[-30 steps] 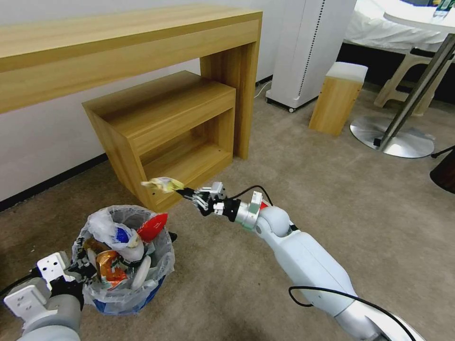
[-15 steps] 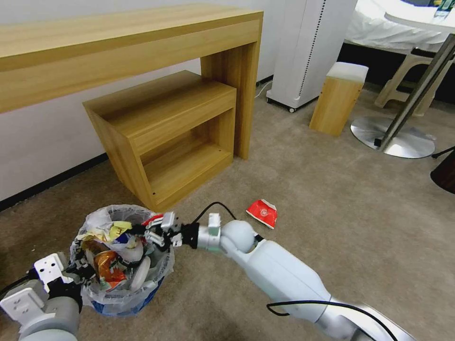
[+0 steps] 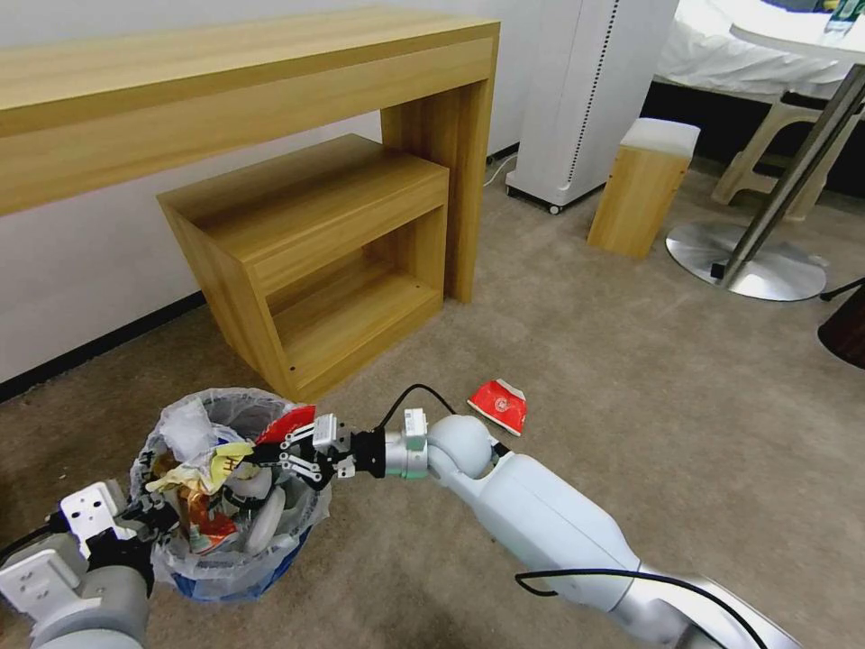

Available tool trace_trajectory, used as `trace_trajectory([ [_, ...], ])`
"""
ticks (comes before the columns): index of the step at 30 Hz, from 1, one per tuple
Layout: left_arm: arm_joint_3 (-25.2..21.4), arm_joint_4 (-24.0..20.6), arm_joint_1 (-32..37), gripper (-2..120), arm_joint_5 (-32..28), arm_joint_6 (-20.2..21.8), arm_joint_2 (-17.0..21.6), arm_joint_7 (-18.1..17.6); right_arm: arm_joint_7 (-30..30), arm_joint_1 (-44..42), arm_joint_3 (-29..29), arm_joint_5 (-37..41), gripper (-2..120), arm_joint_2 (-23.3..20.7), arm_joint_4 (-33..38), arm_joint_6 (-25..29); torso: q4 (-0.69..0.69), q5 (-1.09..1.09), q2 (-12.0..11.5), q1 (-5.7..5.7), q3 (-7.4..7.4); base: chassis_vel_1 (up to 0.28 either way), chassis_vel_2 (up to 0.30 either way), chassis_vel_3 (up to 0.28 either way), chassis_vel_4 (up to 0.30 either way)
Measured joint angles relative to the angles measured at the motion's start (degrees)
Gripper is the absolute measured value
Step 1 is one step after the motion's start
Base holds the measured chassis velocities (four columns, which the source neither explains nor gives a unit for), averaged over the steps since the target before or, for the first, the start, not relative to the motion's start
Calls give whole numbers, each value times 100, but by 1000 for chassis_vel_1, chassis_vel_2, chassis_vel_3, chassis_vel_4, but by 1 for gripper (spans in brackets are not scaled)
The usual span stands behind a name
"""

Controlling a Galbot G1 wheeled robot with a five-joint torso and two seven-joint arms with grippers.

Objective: Pick up the trash bin and place the garbage on the floor into it.

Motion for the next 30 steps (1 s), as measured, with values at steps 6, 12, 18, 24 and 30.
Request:
trace_trajectory([
  [6, -9, 0, 7, 0, -10, 2, 4, 0, -184, 62, 76, -199, 4, 1, -2, -10, 0, 0, 0, 0, 0, 0, 0, 0, 0],
  [12, -14, 0, 13, 0, -22, 2, 3, 0, -342, 108, 99, -255, 23, 6, -13, -28, 0, 0, 0, 0, 0, 0, 0, 0, 0],
  [18, -17, 0, 5, 0, -28, 3, 2, 0, -366, 141, 103, -214, 43, -6, 41, -63, 0, 0, 0, 0, 0, 0, 0, 0, 0],
  [24, -12, 0, -2, 0, -30, 2, -2, 1, -102, 148, 128, -42, 66, -23, 139, -70, 0, 0, 0, 0, 0, 0, 0, 0, 0],
  [30, -74, 0, -64, 0, -168, 16, 51, 0, 985, 153, 550, 431, 89, -149, 654, -127, 1, 0, 0, 0, 0, 0, 0, 0, 0],
])
